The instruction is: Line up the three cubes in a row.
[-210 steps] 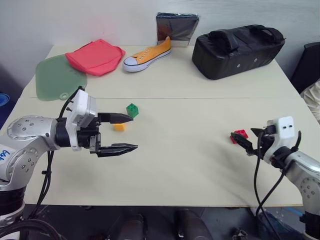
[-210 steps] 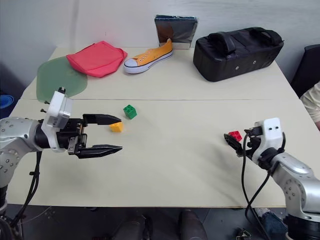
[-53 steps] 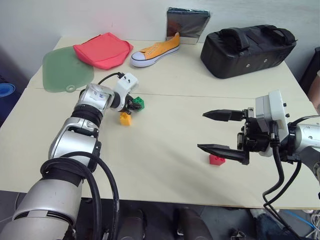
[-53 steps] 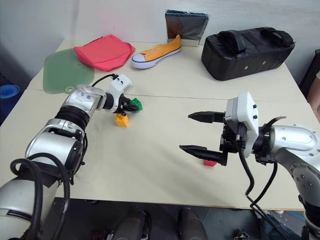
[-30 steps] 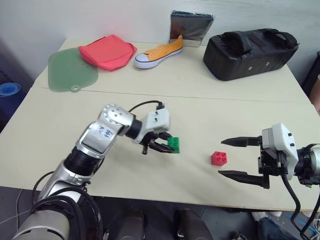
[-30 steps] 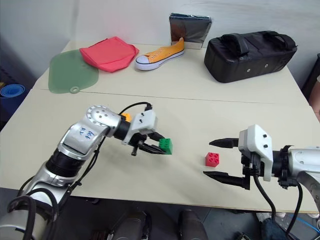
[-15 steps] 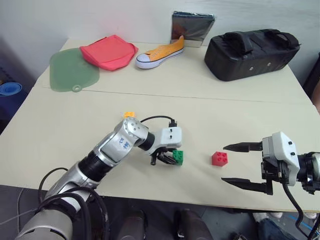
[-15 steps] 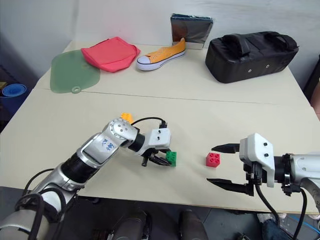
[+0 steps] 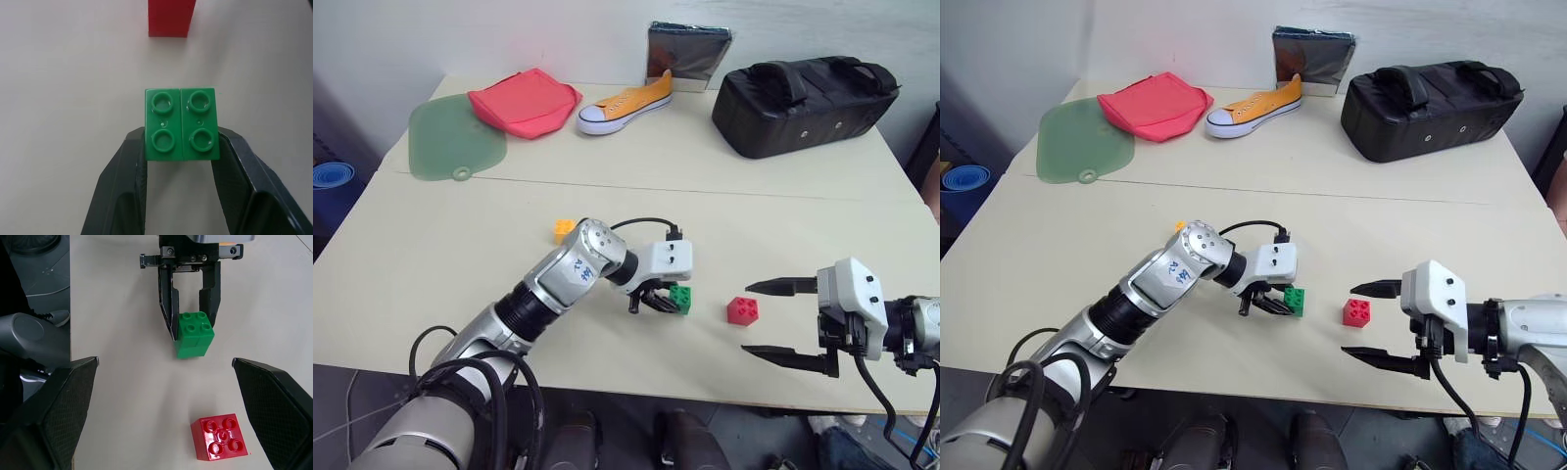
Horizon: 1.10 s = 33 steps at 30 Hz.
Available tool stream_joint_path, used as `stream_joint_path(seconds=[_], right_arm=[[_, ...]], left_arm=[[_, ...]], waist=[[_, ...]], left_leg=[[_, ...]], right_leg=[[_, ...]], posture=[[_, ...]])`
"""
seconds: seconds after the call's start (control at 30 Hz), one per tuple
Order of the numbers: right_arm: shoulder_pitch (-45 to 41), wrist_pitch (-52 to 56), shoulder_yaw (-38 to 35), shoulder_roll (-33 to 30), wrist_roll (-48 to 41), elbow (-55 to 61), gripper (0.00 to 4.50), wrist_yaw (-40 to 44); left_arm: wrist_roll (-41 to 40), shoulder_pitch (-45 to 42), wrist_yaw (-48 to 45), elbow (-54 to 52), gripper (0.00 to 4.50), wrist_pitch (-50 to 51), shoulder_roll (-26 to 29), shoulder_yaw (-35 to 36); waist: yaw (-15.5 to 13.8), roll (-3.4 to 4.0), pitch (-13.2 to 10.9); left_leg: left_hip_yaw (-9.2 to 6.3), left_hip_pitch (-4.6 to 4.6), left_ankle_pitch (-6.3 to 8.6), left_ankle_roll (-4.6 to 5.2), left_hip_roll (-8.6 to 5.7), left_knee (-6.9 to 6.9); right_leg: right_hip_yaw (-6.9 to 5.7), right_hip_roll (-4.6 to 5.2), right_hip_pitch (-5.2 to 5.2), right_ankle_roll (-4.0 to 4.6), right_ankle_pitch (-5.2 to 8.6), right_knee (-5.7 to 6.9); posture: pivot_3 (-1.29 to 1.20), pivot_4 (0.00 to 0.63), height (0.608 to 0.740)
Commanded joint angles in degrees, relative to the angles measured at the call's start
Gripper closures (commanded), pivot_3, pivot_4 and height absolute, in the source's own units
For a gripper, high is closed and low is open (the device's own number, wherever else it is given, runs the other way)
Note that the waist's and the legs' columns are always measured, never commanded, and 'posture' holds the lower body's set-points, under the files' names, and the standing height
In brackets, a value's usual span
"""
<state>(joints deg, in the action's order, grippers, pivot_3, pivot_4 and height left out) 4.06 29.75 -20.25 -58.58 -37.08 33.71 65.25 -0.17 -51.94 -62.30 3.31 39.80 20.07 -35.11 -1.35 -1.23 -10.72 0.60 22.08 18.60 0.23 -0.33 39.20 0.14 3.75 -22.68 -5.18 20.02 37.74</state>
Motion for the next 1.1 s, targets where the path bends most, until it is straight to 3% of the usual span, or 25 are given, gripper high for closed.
stream_joint_path(seconds=[0.03,0.27,0.33,0.6,0.87,1.1], right_arm=[[-0.9,-1.0,0.3,0.7,-0.2,0.4,0.0,-0.7],[-2.3,0.1,1.0,1.6,-1.3,0.6,0.0,-2.2],[-2.7,0.3,1.3,1.6,-1.4,0.6,0.0,-2.5],[-3.2,-0.1,1.8,1.6,-1.1,0.2,0.0,-2.4],[-5.5,-0.9,3.8,1.5,-0.9,-1.3,0.0,-1.4],[-10.3,-1.3,6.5,1.8,-1.0,-3.9,0.0,-0.1]], left_arm=[[0.9,-1.2,0.2,0.5,3.03,-0.8,-1.4,-0.9],[1.6,-1.1,-0.4,1.1,3.03,-0.5,-2.1,-1.7],[1.7,-1.1,-0.7,1.1,2.29,-0.6,-1.7,-1.6],[-2.5,-1.4,-2.2,-5.5,0.07,5.5,1.5,4.3],[-6.7,3.9,-2.3,-12.4,0.02,9.2,15.7,15.9],[-10.8,23.2,4.2,-22.9,0.02,20.7,27.0,34.6]], waist=[[-0.1,0.0,0.0],[-0.1,0.0,0.0],[-0.1,0.0,0.0],[0.0,0.0,0.0],[0.5,0.03,0.0],[1.4,0.03,0.0]], left_leg=[[0.0,0.0,0.0,0.0,0.0,0.0],[0.0,0.0,0.0,0.0,0.0,0.0],[0.0,0.0,0.0,-0.01,0.0,0.0],[0.0,0.01,0.0,-0.01,0.0,0.0],[-0.01,-0.04,-0.03,-0.05,0.01,-0.01],[-0.09,0.0,-0.02,-0.03,0.05,-0.05]], right_leg=[[0.0,0.0,0.0,0.0,0.0,0.0],[0.0,0.01,0.0,0.0,0.0,0.0],[0.0,0.01,0.0,0.0,0.0,0.0],[0.0,0.01,-0.01,0.0,0.0,0.01],[0.01,0.01,-0.01,0.0,0.0,0.01],[-0.04,0.04,-0.01,0.01,0.01,0.04]], posture=[[0.0,0.15,0.74],[0.0,0.15,0.74],[0.0,0.15,0.74],[0.0,0.15,0.74],[0.0,0.15,0.74],[0.0,0.15,0.74]])
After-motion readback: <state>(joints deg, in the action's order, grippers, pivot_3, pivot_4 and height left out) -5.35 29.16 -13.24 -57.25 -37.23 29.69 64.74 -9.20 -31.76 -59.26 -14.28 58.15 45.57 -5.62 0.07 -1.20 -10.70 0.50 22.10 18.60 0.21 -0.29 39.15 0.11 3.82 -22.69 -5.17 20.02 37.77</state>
